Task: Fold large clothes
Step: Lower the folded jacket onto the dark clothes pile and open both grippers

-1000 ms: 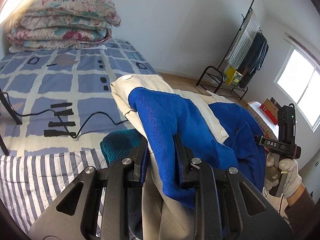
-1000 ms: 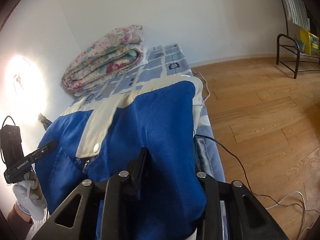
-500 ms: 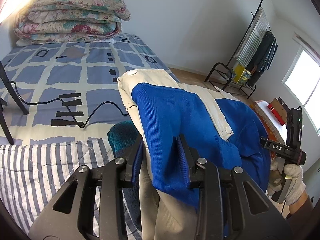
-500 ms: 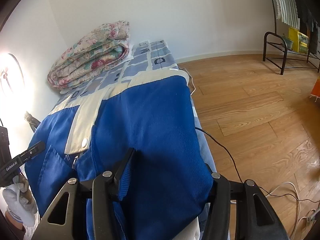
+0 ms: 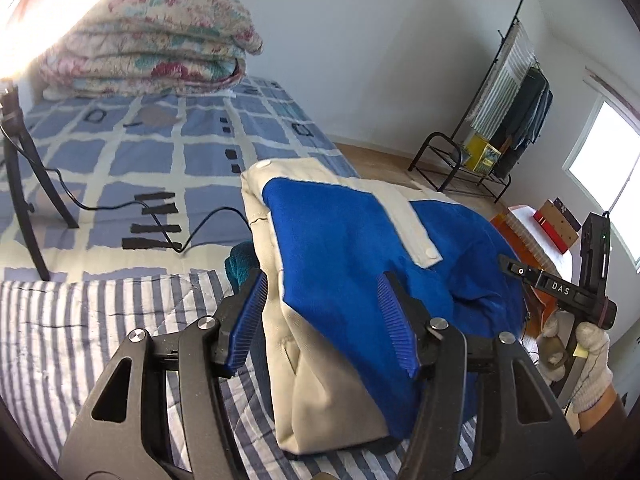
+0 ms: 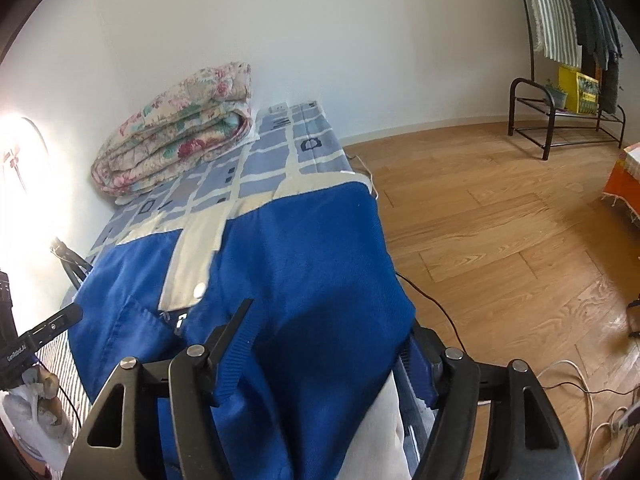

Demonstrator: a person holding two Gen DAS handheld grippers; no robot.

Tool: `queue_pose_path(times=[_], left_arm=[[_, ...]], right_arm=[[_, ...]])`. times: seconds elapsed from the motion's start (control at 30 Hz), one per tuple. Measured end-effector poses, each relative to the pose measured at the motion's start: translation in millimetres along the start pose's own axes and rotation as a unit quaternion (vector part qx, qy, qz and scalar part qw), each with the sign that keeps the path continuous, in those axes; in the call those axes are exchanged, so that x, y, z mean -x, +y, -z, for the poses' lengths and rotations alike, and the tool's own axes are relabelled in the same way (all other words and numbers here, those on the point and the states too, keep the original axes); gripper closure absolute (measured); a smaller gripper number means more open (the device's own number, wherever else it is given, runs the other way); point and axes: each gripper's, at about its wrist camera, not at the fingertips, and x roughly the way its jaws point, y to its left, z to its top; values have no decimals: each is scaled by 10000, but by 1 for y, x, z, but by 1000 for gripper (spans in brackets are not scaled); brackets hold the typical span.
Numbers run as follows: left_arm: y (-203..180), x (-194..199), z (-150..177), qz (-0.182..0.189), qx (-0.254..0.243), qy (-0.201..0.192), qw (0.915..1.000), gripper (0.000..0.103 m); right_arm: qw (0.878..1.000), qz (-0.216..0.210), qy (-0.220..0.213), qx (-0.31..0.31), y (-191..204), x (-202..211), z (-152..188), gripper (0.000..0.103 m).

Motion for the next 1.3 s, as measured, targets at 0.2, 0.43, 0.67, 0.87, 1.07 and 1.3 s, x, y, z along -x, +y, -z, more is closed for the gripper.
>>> queue_pose_path(times=[0.2,0.43,0.67,0.87,1.07,1.3], left_arm=[[-20,50,6,5,-210,-273,9994,44],[-50,130,18,38,-471,-520,9975,44],[-86,240,40,-15,-695,-814,9943,44],[-104,332,71,-148,-764,-960,9923,44],[-115,413,111,-325,-865,-1174,9888,42],[-124,469,160,-455,-990,-1240,9863,29]], right_arm=[[9997,-17,-236,-18,8,41,8,33],[9982,-221,-548,75,37,112,21,33],[9957,-382,-812,245,79,211,46,32],[9926,-575,-983,427,113,294,80,28],[9910,-572,-1018,656,141,359,125,25],[9881,-531,-1237,740,168,411,187,19]])
